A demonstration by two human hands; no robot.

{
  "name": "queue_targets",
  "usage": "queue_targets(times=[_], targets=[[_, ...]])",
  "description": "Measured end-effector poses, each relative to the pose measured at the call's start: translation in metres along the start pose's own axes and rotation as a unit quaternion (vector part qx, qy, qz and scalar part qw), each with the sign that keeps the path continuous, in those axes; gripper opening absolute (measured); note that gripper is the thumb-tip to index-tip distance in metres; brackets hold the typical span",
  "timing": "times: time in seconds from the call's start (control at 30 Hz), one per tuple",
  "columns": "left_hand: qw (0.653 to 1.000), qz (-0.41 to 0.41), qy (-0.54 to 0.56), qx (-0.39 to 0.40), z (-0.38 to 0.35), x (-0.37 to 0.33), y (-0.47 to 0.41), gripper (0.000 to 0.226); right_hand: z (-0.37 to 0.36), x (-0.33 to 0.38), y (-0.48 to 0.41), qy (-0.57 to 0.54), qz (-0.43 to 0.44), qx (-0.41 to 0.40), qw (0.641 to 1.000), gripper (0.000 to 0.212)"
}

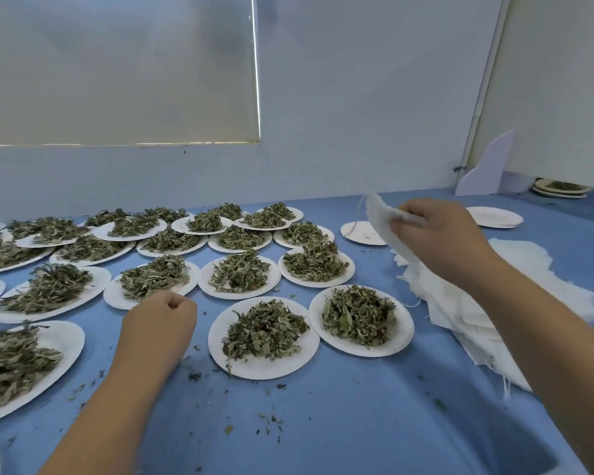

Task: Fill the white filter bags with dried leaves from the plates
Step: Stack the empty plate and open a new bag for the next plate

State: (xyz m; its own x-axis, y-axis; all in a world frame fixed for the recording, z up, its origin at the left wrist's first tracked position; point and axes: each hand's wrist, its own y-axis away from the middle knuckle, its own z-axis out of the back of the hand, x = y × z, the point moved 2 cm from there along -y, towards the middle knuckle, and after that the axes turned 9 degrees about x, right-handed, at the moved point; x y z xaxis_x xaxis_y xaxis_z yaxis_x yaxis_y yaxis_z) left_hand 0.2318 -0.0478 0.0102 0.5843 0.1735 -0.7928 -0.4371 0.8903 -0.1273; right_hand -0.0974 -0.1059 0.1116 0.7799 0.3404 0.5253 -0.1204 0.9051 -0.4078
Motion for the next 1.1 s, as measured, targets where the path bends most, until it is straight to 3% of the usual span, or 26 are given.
queue_targets(times=[0.27, 0.4, 0.57, 0.73, 0.97, 1.1], targets=[[0.972, 0.173, -0.033, 0.154, 0.005, 0.007, 0.003, 0.035, -0.069, 0.035, -0.006, -0.173, 0.093, -0.068, 0.978, 0.017], [0.97, 0.162, -0.049, 0.174, 0.005, 0.011, -0.001, 0.027, -0.091, 0.035, 0.001, -0.188, 0.118, -0.119, 0.968, 0.017], [0.967, 0.112, -0.142, 0.181, -0.001, 0.006, -0.006, 0.021, -0.1, 0.022, 0.002, -0.275, 0.072, -0.106, 0.953, 0.02], [0.964, 0.091, -0.166, 0.187, -0.005, 0.001, -0.002, 0.043, -0.101, 0.026, 0.008, -0.257, 0.099, -0.094, 0.957, 0.018], [0.968, 0.126, -0.078, 0.203, -0.003, -0.004, 0.004, 0.038, -0.104, 0.027, 0.013, -0.24, 0.115, -0.074, 0.961, 0.03], [0.962, 0.165, 0.005, 0.22, 0.0, -0.005, 0.01, 0.033, -0.102, 0.023, 0.013, -0.252, 0.103, -0.067, 0.96, 0.026]])
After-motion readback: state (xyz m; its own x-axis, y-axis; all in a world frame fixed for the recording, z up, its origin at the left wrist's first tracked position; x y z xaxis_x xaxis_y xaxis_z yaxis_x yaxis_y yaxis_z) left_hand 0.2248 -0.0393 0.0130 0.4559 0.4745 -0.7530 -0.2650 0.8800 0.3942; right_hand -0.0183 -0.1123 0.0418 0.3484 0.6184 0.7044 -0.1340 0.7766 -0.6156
